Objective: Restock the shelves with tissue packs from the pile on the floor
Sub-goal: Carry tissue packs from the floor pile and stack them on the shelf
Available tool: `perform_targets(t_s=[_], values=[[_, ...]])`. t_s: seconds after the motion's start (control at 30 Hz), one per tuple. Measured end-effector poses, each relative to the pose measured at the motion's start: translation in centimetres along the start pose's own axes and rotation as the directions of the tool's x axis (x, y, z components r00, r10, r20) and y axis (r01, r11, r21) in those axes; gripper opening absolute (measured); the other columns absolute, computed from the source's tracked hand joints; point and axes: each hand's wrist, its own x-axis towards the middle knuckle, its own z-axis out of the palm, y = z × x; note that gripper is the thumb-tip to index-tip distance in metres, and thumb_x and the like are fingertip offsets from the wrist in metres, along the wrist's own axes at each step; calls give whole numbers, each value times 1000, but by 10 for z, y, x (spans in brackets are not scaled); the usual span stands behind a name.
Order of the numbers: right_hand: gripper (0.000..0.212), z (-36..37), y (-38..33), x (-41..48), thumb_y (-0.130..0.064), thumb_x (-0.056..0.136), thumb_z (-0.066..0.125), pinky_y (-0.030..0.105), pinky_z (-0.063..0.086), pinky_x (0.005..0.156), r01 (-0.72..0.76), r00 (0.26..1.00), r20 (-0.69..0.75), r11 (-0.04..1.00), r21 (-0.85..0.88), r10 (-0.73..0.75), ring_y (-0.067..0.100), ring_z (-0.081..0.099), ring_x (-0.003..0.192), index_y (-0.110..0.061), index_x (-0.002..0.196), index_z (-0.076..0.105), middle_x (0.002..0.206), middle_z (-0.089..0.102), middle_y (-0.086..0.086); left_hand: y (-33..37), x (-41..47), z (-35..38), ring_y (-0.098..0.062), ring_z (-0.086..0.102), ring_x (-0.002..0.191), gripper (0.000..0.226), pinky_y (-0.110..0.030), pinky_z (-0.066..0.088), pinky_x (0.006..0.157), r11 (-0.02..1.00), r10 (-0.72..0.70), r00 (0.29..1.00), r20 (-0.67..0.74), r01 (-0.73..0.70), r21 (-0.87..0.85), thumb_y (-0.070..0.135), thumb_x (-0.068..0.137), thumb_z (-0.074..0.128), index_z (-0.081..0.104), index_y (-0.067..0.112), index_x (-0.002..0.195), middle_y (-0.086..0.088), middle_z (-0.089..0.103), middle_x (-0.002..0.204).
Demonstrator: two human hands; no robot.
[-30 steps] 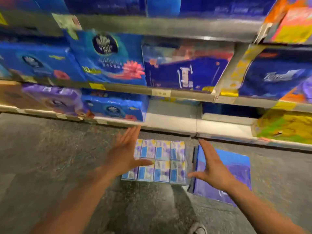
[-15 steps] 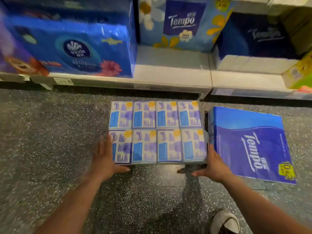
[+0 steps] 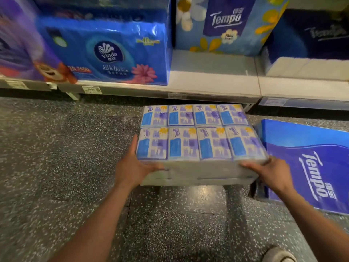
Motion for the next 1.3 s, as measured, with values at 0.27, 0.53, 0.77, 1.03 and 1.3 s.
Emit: perform_targets(t_s=[0.27, 0.53, 0.77, 1.03, 1.3], values=[[35, -66, -82, 22, -44, 73, 88, 35, 44, 61, 112, 993, -67, 969, 220, -100, 18, 57, 63, -12, 77, 76, 72, 73, 12, 34, 27, -52, -15, 68, 107, 126, -48, 55, 95, 954, -23, 987, -157, -25, -298, 75, 39, 87, 31, 46, 148, -1, 72, 120], [18, -47, -60, 43, -31, 88, 78, 35, 53, 69, 5, 1000, -8, 974, 228, -3, 20, 64, 73, -17, 98, 72, 92, 73, 7, 32, 18, -16, -5, 65, 106, 107, -23, 60, 76, 821, 32, 998, -50, -55, -569, 25, 69, 88, 27, 25, 156, 9, 63, 127], [40, -41, -27, 24, -42, 90, 73, 38, 53, 75, -111, 993, 90, 890, 443, 79, 24, 68, 91, -15, 119, 66, 110, 72, 9, 13, -12, 1, -22, 68, 105, 62, -32, 55, 73, 616, -127, 985, 113, 168, -770, 51, 71, 81, 59, 37, 128, -1, 70, 121], [34, -7, -33, -4, -36, 92, 68, 39, 46, 88, -78, 993, -8, 715, 695, 116, 4, 62, 99, -29, 124, 61, 112, 68, -14, 18, -15, 30, -26, 65, 114, 110, -52, 46, 105, 538, -205, 969, 135, 227, -812, 74, 29, 89, 61, 26, 123, -4, 73, 118], [75, -12, -31, 25, -61, 57, 87, 52, 50, 103, -84, 993, 1, 690, 719, 119, 27, 67, 110, -23, 120, 71, 114, 74, 0, 55, -14, 23, -16, 60, 101, 42, -42, 44, 100, 490, -256, 967, 1, 131, -862, 31, 76, 83, 61, 21, 111, 3, 66, 108]])
